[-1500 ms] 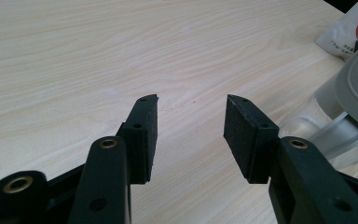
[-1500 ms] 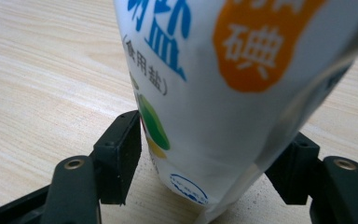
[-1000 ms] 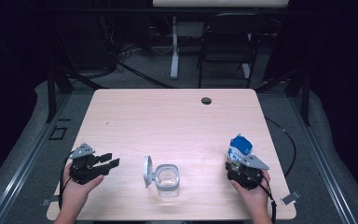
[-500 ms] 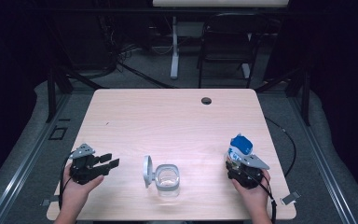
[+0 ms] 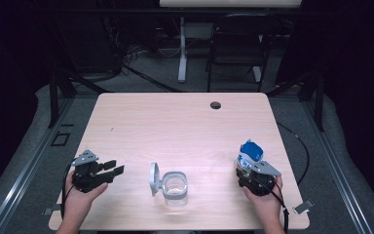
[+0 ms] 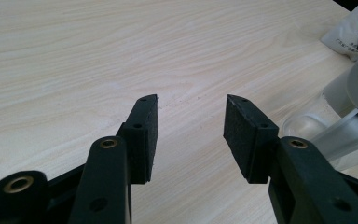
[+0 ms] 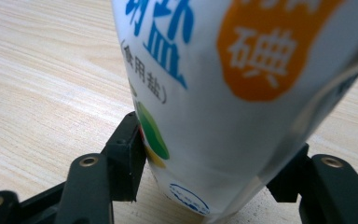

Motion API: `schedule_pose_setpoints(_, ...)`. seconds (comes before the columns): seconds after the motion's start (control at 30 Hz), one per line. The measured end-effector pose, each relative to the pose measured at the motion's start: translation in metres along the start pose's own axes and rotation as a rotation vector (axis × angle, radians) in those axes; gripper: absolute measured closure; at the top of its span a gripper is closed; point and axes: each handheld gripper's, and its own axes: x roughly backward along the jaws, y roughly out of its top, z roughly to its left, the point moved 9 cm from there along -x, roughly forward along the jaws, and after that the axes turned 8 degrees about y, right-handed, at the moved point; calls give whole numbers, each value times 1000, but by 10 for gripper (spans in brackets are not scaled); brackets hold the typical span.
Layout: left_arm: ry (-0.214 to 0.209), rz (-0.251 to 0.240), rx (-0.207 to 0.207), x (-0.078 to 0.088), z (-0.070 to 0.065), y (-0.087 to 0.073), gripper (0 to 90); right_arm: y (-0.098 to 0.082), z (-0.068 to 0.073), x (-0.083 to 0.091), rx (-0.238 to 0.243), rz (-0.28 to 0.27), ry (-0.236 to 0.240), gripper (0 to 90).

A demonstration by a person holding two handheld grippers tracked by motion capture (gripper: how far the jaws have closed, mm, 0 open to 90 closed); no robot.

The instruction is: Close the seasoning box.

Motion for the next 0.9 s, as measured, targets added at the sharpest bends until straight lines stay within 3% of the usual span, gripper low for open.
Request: schedule_pose_setpoints(0.9, 4, 0, 9, 0, 2, 0, 553, -1, -1, 1, 13, 4, 12, 404)
